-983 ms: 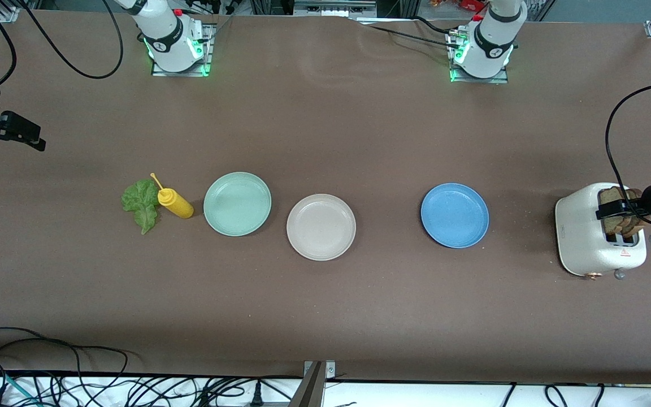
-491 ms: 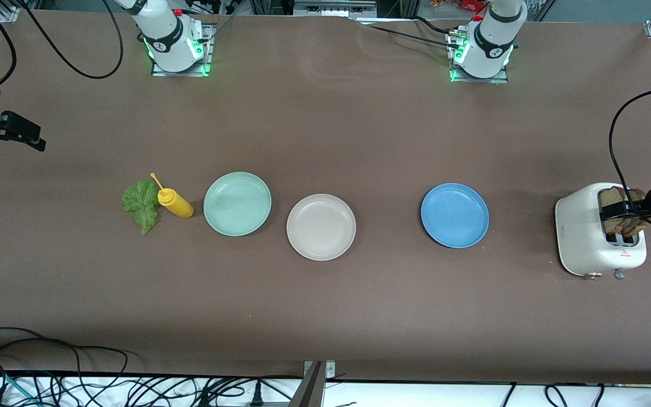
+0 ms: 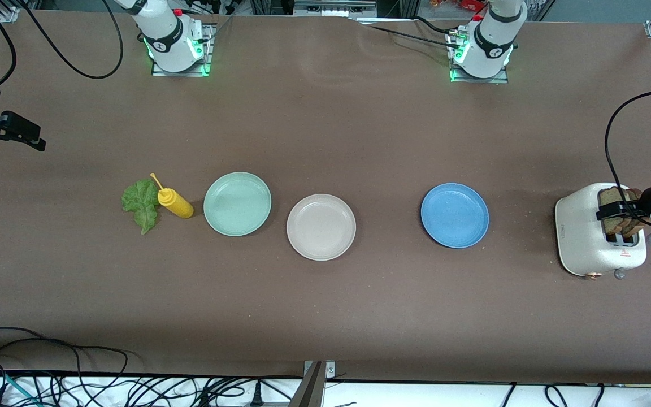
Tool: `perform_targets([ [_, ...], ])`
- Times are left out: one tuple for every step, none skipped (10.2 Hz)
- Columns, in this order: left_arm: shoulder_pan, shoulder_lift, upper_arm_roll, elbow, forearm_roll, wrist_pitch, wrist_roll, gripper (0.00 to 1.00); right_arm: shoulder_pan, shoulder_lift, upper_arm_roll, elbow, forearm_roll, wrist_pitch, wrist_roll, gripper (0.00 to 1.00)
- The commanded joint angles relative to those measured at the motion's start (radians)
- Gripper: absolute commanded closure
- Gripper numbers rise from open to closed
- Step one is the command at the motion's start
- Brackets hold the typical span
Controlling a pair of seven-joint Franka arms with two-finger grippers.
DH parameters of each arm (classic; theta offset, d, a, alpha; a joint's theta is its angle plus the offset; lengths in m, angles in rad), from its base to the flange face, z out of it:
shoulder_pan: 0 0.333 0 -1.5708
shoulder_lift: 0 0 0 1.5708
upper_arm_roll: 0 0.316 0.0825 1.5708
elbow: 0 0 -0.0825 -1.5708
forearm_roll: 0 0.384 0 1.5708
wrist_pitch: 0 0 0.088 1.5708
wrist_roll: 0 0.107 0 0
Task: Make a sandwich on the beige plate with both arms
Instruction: 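Lower the left gripper and grasp one bread slice in the toaster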
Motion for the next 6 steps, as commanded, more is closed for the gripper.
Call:
perform_targets([
  [0.008,-0.014,-0.009,-0.021,0.021,-0.009,0.022,0.35,0.002,-0.002,0.0,0.005,0.005,-0.011,0.004,0.0],
  [0.008,-0.016,-0.008,-0.023,0.023,-0.009,0.025,0.49,0.002,-0.002,-0.001,0.005,0.005,-0.011,0.001,0.0],
  [0.008,-0.016,-0.008,-0.021,0.023,-0.009,0.03,0.63,0.002,-0.002,-0.001,0.005,0.005,-0.011,0.006,0.0],
  [0.01,-0.016,-0.008,-0.021,0.023,-0.009,0.037,0.74,0.002,-0.002,-0.001,0.005,0.005,-0.011,0.006,0.0],
  [0.01,-0.017,-0.004,-0.021,0.023,-0.009,0.045,0.82,0.002,-0.002,-0.001,0.005,0.005,-0.011,0.004,0.0],
  [0.01,-0.017,-0.003,-0.02,0.038,-0.009,0.071,0.89,0.002,-0.002,-0.001,0.005,0.005,-0.011,0.004,0.0],
])
